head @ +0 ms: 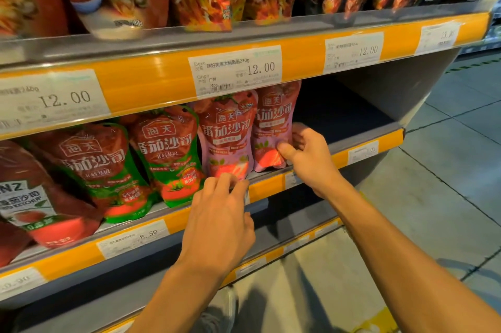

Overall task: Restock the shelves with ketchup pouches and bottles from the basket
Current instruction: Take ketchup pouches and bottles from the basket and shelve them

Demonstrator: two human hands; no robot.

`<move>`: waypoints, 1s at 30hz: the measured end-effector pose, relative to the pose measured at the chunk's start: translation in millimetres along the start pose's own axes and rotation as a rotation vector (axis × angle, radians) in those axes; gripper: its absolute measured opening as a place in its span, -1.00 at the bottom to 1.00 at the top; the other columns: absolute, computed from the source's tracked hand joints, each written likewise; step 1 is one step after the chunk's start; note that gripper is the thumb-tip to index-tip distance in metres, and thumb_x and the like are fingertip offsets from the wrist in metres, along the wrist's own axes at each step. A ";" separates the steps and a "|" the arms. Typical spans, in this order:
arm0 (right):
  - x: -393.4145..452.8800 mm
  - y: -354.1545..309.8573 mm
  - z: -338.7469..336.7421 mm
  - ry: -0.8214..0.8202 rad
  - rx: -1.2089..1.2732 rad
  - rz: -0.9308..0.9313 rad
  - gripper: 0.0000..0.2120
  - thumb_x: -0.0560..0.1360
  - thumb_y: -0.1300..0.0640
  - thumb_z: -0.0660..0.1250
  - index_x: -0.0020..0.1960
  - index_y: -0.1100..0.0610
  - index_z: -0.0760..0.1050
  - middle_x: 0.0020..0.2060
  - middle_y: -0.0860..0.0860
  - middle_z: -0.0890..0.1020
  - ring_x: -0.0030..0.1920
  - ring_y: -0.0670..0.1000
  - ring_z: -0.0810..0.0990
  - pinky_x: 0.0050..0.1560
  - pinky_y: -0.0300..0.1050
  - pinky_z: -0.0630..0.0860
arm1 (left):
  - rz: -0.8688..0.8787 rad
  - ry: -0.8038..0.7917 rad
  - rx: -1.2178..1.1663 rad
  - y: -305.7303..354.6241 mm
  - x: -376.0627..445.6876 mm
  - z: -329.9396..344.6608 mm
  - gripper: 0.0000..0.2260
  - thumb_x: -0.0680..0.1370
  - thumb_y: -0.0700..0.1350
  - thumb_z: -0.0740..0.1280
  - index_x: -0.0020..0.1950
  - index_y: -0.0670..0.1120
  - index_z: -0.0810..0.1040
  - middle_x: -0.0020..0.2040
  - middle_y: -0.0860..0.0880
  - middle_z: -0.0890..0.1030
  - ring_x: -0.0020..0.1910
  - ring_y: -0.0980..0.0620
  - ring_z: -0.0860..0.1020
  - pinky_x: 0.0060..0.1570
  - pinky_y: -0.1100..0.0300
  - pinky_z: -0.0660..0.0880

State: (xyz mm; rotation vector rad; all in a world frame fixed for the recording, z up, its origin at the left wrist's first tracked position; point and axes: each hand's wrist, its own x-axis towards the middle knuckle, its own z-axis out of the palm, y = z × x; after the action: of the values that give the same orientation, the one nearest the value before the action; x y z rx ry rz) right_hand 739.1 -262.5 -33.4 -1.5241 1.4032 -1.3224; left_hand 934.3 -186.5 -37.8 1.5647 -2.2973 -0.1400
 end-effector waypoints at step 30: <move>-20.0 -4.0 -30.0 0.040 -0.068 0.079 -0.67 0.54 0.14 0.46 0.24 0.08 0.44 0.22 0.00 0.57 0.24 -0.04 0.55 0.24 -0.20 0.49 | -0.054 -0.026 0.001 14.4 -0.6 -2.8 -0.60 0.54 0.03 0.35 0.36 0.02 0.46 0.24 0.05 0.48 0.21 0.00 0.42 0.17 0.12 0.41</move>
State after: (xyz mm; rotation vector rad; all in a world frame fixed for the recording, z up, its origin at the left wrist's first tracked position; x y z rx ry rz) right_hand 713.5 -237.7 -26.4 -1.4770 1.5318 -1.2757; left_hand 922.7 -180.2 -31.2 1.6349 -2.2762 -0.1744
